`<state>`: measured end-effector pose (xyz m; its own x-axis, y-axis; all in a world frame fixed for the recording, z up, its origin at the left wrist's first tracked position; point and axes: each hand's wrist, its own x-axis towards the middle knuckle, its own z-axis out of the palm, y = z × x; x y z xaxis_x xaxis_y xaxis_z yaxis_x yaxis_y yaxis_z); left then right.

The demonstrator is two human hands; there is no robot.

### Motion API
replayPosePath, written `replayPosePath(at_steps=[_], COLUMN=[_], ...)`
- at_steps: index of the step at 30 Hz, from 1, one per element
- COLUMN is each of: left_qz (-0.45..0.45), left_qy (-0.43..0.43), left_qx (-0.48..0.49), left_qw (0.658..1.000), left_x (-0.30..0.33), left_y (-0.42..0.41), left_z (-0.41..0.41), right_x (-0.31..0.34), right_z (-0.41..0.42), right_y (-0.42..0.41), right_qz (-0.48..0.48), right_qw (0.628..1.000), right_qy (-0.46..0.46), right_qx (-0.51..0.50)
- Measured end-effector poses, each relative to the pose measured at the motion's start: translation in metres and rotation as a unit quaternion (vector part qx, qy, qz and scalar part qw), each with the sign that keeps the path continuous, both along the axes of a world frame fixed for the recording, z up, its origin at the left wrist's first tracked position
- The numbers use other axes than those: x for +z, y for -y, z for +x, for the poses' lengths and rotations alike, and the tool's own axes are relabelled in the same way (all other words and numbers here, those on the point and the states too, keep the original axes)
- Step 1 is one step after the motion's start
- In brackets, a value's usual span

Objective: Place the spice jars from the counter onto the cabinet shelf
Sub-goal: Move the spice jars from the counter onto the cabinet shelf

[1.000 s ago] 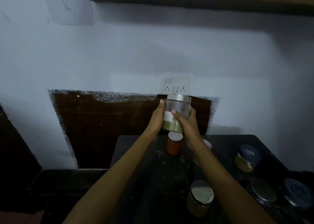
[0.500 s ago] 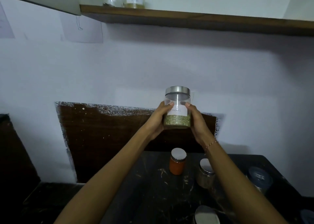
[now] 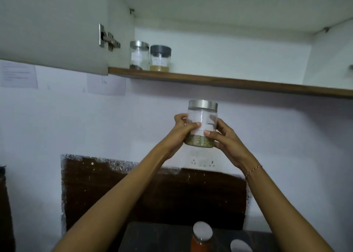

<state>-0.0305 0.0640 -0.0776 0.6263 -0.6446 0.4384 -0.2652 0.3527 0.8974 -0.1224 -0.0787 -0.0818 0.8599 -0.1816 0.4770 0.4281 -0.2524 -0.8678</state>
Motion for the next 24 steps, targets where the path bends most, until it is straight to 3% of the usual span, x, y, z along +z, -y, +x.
replayPosePath(at_steps=[3, 8, 14, 17, 20, 24], left_qz=[-0.049, -0.122, -0.096, -0.081, -0.076, -0.049], left_qy=[0.071, 0.116, 0.148, 0.12, 0.025, -0.006], left_qx=[0.059, 0.094, 0.166, 0.209, 0.275, 0.258], left_qw=[0.995, 0.981, 0.97, 0.967, 0.958, 0.965], left_x=[0.043, 0.109, 0.179, 0.193, 0.197, 0.205], left_y=[-0.002, -0.001, 0.01, 0.024, 0.042, 0.045], left_z=[0.007, 0.02, 0.063, 0.093, 0.121, 0.147], right_x=[0.043, 0.124, 0.195, 0.209, 0.218, 0.225], right_z=[0.005, 0.02, 0.072, 0.109, 0.143, 0.174], right_y=[-0.001, 0.0, 0.005, 0.011, 0.019, 0.027], right_qz=[-0.023, -0.09, -0.09, -0.073, -0.083, -0.108], right_qw=[0.998, 0.99, 0.989, 0.994, 0.995, 0.991], right_qy=[0.051, 0.102, 0.104, 0.065, 0.01, -0.031], right_qx=[-0.015, -0.035, -0.046, -0.053, -0.052, -0.079])
